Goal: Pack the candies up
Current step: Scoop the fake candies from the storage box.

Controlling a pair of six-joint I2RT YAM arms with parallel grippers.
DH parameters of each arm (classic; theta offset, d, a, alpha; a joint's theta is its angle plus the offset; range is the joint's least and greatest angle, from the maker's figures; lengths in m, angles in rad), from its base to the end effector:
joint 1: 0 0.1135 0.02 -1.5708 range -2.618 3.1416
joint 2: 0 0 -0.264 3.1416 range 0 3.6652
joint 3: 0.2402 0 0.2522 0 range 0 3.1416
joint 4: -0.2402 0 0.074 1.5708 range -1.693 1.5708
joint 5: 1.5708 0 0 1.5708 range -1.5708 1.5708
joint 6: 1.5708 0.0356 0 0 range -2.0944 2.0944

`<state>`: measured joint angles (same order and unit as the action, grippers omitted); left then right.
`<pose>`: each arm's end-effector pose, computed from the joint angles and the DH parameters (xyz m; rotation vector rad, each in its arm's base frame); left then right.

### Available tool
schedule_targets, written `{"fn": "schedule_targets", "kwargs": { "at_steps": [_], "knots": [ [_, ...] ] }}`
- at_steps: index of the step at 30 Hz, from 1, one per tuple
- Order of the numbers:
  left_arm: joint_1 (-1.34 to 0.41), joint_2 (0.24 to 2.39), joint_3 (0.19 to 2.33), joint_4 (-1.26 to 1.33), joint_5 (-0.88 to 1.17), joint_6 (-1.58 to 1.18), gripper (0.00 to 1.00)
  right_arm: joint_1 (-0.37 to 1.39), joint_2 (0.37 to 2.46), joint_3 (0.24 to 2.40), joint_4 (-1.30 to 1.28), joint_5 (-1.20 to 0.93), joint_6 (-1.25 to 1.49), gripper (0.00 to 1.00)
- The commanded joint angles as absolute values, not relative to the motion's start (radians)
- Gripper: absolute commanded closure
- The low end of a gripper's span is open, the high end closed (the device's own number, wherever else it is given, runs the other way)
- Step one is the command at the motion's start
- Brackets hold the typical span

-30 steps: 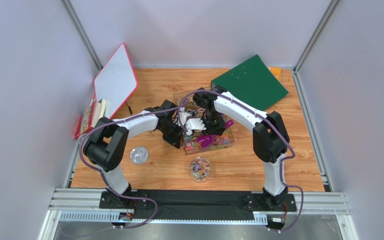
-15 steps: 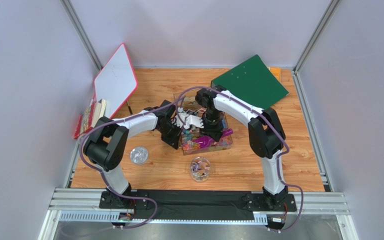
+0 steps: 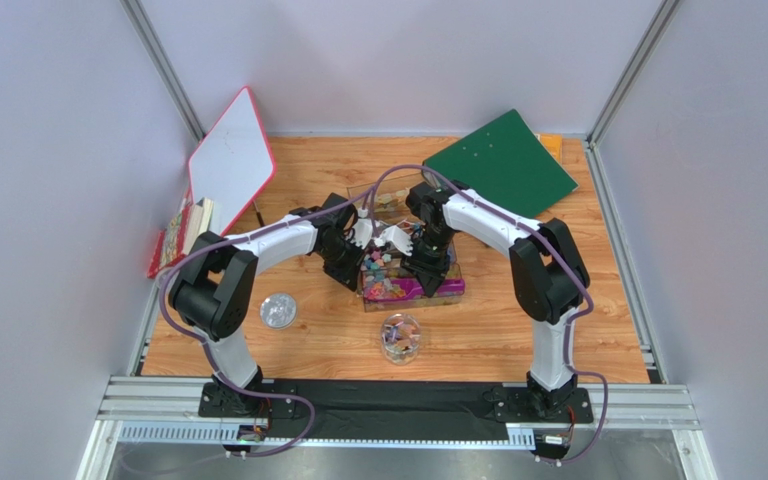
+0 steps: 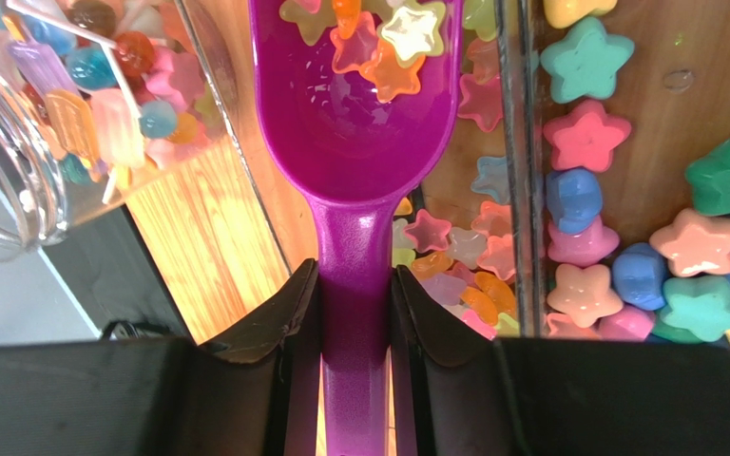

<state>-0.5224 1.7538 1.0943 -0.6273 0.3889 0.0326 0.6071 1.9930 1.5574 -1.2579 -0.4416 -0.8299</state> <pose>0.2778 -0.1755 0.1678 0.8702 2.7579 -0.6525 0.2891 0.2193 0.2000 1.9390 -2.2802 -0.6880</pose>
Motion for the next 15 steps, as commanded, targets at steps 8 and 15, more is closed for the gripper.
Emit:
{"fn": "schedule_targets", "kwargs": {
  "at_steps": [8,15],
  "knots": [
    [-0.532,1.731,1.183,-0.726,0.391,0.130,0.44,0.620,1.796,1.374,-0.971,-0.453,-0.785,1.00],
    [-0.525,1.648,1.204,-0.794,0.365,0.213,0.28,0.620,1.746,1.329,-0.948,-0.494,-0.906,1.00]
  ]
}}
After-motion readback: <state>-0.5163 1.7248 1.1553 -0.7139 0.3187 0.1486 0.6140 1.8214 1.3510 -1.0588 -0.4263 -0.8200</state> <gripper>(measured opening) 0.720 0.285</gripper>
